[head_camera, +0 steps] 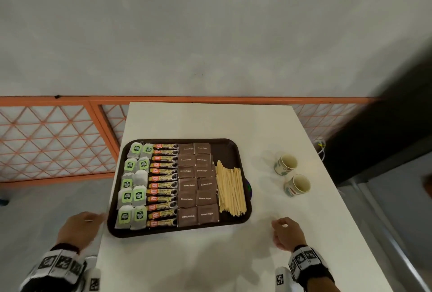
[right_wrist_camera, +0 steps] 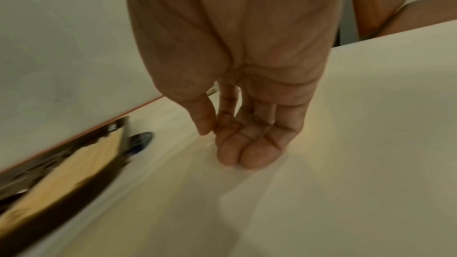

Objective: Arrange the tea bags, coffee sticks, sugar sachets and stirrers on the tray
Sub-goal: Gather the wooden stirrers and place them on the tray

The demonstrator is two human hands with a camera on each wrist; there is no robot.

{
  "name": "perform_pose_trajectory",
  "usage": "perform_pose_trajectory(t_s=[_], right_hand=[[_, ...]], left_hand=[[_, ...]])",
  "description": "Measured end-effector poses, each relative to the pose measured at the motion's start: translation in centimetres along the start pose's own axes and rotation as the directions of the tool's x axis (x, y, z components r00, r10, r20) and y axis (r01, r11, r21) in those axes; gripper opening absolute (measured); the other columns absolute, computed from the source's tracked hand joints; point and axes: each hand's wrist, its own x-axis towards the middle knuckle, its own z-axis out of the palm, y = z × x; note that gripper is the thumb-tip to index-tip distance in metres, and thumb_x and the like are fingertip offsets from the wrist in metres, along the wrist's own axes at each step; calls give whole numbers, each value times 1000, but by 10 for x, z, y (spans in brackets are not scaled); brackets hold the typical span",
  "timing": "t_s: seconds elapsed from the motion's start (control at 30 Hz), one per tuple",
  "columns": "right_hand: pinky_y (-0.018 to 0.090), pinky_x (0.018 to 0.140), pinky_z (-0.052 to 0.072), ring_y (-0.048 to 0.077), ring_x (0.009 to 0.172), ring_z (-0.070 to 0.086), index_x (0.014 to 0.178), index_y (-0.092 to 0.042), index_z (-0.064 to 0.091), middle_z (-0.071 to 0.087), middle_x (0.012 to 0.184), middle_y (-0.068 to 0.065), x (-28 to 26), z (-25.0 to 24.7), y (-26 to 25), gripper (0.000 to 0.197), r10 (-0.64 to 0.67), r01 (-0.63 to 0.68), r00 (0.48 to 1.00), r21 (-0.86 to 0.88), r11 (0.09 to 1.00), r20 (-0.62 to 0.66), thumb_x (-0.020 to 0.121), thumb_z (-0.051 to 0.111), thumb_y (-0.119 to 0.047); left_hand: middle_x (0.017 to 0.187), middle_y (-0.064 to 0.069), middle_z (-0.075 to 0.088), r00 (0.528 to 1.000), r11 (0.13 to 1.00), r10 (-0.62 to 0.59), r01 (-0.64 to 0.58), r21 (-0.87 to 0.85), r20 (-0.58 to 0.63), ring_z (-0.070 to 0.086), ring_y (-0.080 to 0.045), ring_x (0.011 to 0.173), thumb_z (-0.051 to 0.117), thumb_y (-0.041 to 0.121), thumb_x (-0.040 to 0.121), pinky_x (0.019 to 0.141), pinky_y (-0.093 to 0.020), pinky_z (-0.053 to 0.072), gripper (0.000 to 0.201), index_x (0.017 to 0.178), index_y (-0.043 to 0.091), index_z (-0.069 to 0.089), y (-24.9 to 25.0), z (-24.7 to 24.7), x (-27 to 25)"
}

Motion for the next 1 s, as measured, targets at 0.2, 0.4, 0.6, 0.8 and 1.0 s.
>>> perform_pose_trajectory(t_s=[0.2, 0.4, 0.6, 0.8, 1.0], right_hand=[[39, 60, 54, 29, 60, 61, 120, -6, 51, 66, 81, 17, 59, -77, 18, 50, -12, 19, 998, 121, 992, -58, 79, 79, -13], [51, 83, 57, 28, 100, 61, 131, -37, 40, 55, 117, 1, 100, -81, -27, 100, -371, 373, 928, 69, 925, -36, 46, 93, -47], [38, 80, 53, 9, 92, 64, 101, -37, 55, 65, 100, -11, 91, -68, -39, 55, -584, 586, 810, 127, 800, -61, 63, 90, -18], [37, 85, 49, 21, 102, 56, 113, -32, 55, 60, 108, -20, 95, -75, -9, 61, -641, 641, 767, 40, 767, 4, 64, 89, -22], [10, 77, 38, 10, 100, 49, 109, -41, 49, 57, 102, -28, 82, -73, -13, 59, -677, 677, 734, 16, 736, 48, 69, 86, -18]], left_hand=[[96, -14, 71, 952, 951, 286, -267, 158, -107, 60, -30, 82, 61, 21, 95, 77, -36, 43, 16, 94, 9, 71, 77, 25, -76], [85, 15, 67, 794, 759, 552, -605, 241, 254, 60, 1, 82, 60, 30, 94, 67, -16, 39, 12, 84, 33, 66, 186, 148, -110], [120, -3, 64, 672, 689, 607, -711, 141, 424, 60, -21, 113, 73, 27, 84, 95, -31, 48, 47, 126, 15, 54, 296, 307, -102], [151, -2, 41, 603, 600, 570, -769, 219, 558, 44, -28, 134, 86, 40, 65, 110, -48, 38, 107, 148, 32, 18, 331, 400, -95], [115, 6, 65, 580, 607, 634, -783, 136, 512, 61, -24, 102, 81, 43, 67, 88, -47, 52, 62, 114, 38, 41, 329, 403, -87]])
